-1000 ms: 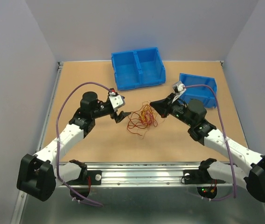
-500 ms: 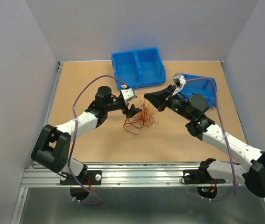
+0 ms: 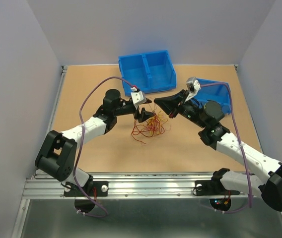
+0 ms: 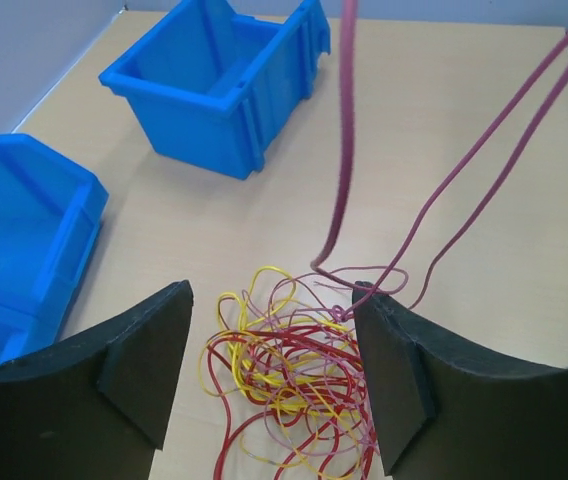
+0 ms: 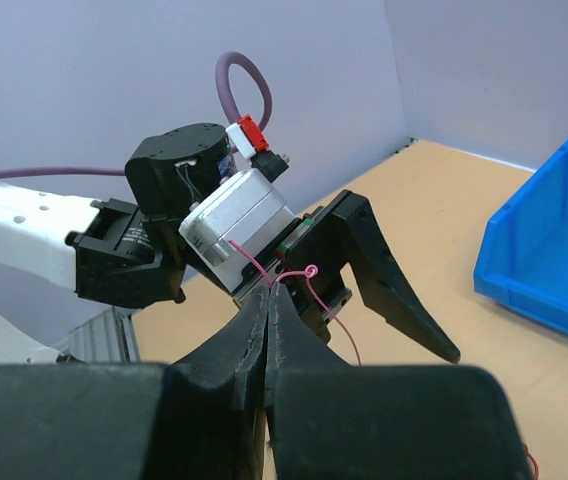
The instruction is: Untangle the cables
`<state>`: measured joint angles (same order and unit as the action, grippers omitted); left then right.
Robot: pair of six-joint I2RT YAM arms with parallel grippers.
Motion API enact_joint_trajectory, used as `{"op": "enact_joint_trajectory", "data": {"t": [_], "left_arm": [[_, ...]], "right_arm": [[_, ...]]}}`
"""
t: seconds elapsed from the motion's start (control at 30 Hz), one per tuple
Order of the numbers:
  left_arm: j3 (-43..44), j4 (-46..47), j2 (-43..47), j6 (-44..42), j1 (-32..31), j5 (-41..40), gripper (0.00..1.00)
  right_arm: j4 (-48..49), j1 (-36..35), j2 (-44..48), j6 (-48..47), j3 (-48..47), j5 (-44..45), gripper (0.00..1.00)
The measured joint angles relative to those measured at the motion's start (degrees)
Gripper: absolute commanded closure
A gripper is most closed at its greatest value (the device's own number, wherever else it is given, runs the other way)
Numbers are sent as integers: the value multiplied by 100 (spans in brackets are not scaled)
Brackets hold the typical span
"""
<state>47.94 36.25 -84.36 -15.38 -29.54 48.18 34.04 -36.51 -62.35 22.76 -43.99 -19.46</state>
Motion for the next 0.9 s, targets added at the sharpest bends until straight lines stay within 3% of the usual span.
{"op": "enact_joint_trajectory", "data": {"t": [0.07,0.1,0.2,0.23,0.3,0.37,0.43,0.47,0.57,0.7,0.9], "left_arm": [[0,37,2,13,-52,66,27],[0,42,2,15,-87,90,43],[0,39,2,28,-232,125,75],[0,42,2,37,-262,122,99],[0,33,7,52,-302,46,100],[0,26,22,96,-317,-105,100],[4,-26,103,131,-313,-422,100],[9,-70,157,144,-313,-570,100],[442,-595,332,227,-313,-1121,100],[2098,-1633,299,282,-308,-1574,100],[4717,-2706,278,439,-299,-1762,100]], "right_arm": [[24,0,9,2,0,-2,99],[37,0,7,4,0,-2,99],[39,0,7,17,0,-2,99],[46,0,7,17,0,0,99],[48,0,13,15,0,42,99],[44,0,48,15,7,111,87],[46,0,177,-20,103,234,63],[48,0,254,-31,164,282,36],[46,-7,507,-140,289,409,14],[52,-33,577,-313,310,625,5],[66,-33,-221,-634,304,756,3]]}}
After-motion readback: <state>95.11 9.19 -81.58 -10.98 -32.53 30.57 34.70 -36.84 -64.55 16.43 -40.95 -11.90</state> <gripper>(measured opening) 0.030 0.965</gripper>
